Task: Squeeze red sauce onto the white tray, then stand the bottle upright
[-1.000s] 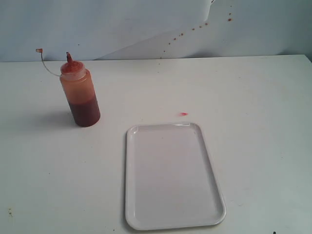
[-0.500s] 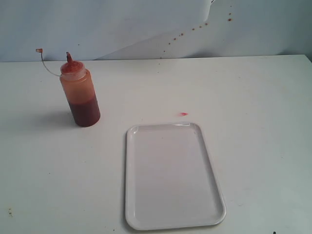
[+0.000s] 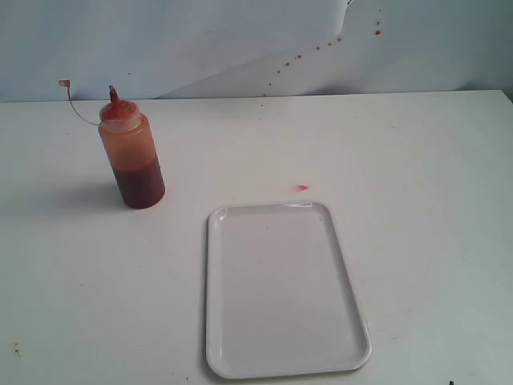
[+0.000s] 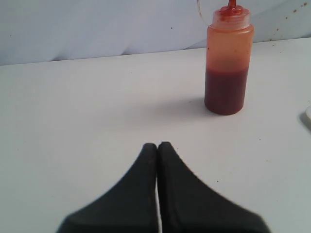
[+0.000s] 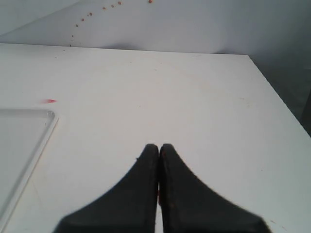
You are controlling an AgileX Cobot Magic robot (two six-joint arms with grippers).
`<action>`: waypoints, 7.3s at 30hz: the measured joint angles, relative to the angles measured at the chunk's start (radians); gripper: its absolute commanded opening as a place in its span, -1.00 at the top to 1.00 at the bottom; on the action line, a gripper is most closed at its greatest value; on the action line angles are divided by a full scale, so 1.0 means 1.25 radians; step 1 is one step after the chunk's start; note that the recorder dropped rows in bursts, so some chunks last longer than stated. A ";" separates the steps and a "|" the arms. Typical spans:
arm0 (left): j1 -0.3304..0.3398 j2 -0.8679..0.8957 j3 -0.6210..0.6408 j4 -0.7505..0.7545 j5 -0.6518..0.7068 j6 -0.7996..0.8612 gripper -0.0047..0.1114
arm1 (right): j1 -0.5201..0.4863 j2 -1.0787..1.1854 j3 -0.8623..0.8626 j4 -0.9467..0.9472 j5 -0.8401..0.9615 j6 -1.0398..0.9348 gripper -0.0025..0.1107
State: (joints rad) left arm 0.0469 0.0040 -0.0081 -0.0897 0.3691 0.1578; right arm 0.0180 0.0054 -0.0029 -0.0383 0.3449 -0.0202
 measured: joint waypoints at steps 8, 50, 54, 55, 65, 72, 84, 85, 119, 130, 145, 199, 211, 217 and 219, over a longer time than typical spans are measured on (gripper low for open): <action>0.000 0.000 0.000 0.000 0.000 0.000 0.92 | 0.000 0.000 0.000 0.000 0.000 0.000 0.96; 0.000 0.000 0.000 -0.197 -0.539 -0.126 0.92 | 0.000 0.000 0.000 0.000 0.000 0.000 0.96; 0.000 0.000 0.000 -0.167 -0.700 -0.255 0.92 | 0.000 0.000 0.000 0.000 0.000 0.000 0.96; 0.000 -0.002 0.000 -0.140 -0.730 -0.283 0.92 | 0.000 0.000 0.000 0.000 0.000 0.000 0.96; 0.000 0.222 -0.152 0.187 -0.977 -0.420 0.92 | 0.000 0.000 0.000 0.000 0.000 0.000 0.96; 0.000 0.627 -0.330 0.551 -0.907 -0.555 0.92 | 0.000 0.000 0.000 0.000 0.000 0.000 0.96; 0.000 1.190 -0.354 0.795 -0.972 -0.533 0.92 | 0.000 0.000 0.000 0.000 0.000 0.000 0.96; 0.000 1.220 -0.355 0.795 -1.003 -0.506 0.92 | 0.000 0.000 0.000 0.000 0.000 0.000 0.96; 0.000 1.709 -0.459 0.525 -1.259 -0.076 0.92 | 0.000 0.000 0.000 0.000 0.000 0.000 0.96; 0.000 1.709 -0.459 0.523 -1.259 -0.138 -0.78 | 0.000 0.000 0.000 0.000 0.000 0.000 0.96; 0.000 1.713 -0.465 0.523 -1.258 -0.216 -0.88 | 0.000 0.000 0.000 0.000 0.000 0.000 0.96; -0.004 1.927 -0.820 0.667 -1.215 -0.309 -0.88 | 0.000 0.000 0.000 0.000 0.000 0.000 0.96; -0.009 1.927 -0.824 0.657 -1.240 -0.310 -0.88 | 0.000 0.000 0.000 0.000 0.000 0.000 0.96; -0.009 1.927 -0.824 0.645 -1.224 -0.318 -0.88 | 0.000 0.000 0.000 0.000 0.000 0.000 0.96; -0.009 1.927 -0.824 0.637 -1.208 -0.320 -0.77 | 0.000 0.000 0.000 0.000 0.000 0.000 0.96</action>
State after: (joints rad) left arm 0.0353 2.4123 -1.0378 0.7064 -1.1414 -0.2426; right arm 0.0180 0.0054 -0.0029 -0.0383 0.3449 -0.0202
